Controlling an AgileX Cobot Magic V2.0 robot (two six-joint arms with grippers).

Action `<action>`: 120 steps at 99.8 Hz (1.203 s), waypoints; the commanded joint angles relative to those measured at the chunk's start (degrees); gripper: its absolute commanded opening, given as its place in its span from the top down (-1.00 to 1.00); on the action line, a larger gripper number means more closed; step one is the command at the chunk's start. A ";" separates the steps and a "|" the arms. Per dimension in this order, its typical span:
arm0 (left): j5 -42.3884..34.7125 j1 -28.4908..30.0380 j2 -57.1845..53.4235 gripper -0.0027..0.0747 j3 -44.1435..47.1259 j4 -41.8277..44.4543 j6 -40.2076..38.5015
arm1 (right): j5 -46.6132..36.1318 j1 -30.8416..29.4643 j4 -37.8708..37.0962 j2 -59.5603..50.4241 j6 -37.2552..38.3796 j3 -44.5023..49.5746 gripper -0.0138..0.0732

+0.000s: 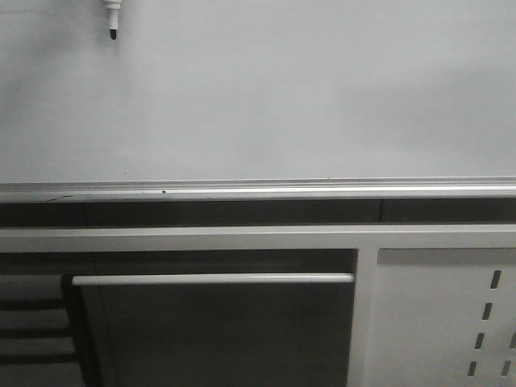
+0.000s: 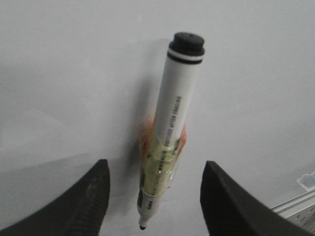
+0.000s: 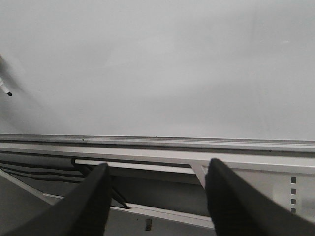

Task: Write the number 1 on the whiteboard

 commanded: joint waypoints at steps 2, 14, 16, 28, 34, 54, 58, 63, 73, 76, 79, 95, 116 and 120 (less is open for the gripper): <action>0.69 -0.48 -0.18 -0.02 -2.80 0.65 0.05 | -3.48 -0.01 1.46 0.56 -0.81 -1.85 -0.20; 0.58 -0.48 0.78 -0.02 -3.72 0.74 0.05 | -3.48 -0.01 1.36 0.56 -0.81 -1.85 -0.20; 0.58 -0.48 0.95 -0.02 -3.86 0.74 0.05 | -3.48 -0.01 1.36 0.56 -0.81 -1.85 -0.20; 0.38 -0.48 2.43 -0.02 -4.44 0.74 0.05 | -3.48 -0.01 1.36 0.56 -0.81 -1.85 -0.20; 0.22 -0.48 2.99 -0.01 -4.57 0.74 0.05 | -3.48 -0.01 1.36 0.56 -0.81 -1.85 -0.20; -0.12 -0.34 3.09 0.48 -4.57 0.74 0.05 | -3.26 -0.01 1.36 0.56 -0.81 -1.85 -0.20; -0.36 -0.34 3.09 0.85 -4.57 0.74 0.05 | -3.26 -0.01 1.36 0.56 -0.81 -1.85 -0.20; -0.36 -0.34 3.09 0.98 -4.57 0.74 0.05 | -3.26 -0.01 1.36 0.56 -0.81 -1.85 -0.20; -0.36 -0.34 3.09 0.98 -4.57 1.84 0.05 | -3.23 -0.01 1.36 0.56 -0.81 -1.85 -0.20; -0.36 -0.34 3.09 0.98 -4.57 1.84 0.05 | -3.13 -0.01 1.36 0.56 -0.81 -1.85 -0.20; -0.36 -0.34 2.95 0.98 -4.57 1.84 0.05 | -3.13 -0.01 1.36 0.56 -0.81 -1.85 -0.20; 2.90 -0.34 1.73 0.98 -4.45 2.24 0.05 | -1.74 -0.01 1.36 0.56 -0.81 -1.85 -0.20; 14.11 -2.56 0.41 0.98 -2.28 4.51 0.05 | 6.06 -0.01 2.22 1.22 -3.36 -3.56 -0.20; 14.26 -4.09 0.41 0.98 -1.64 5.46 0.05 | 8.01 -0.01 2.29 1.89 -3.47 -4.71 -0.20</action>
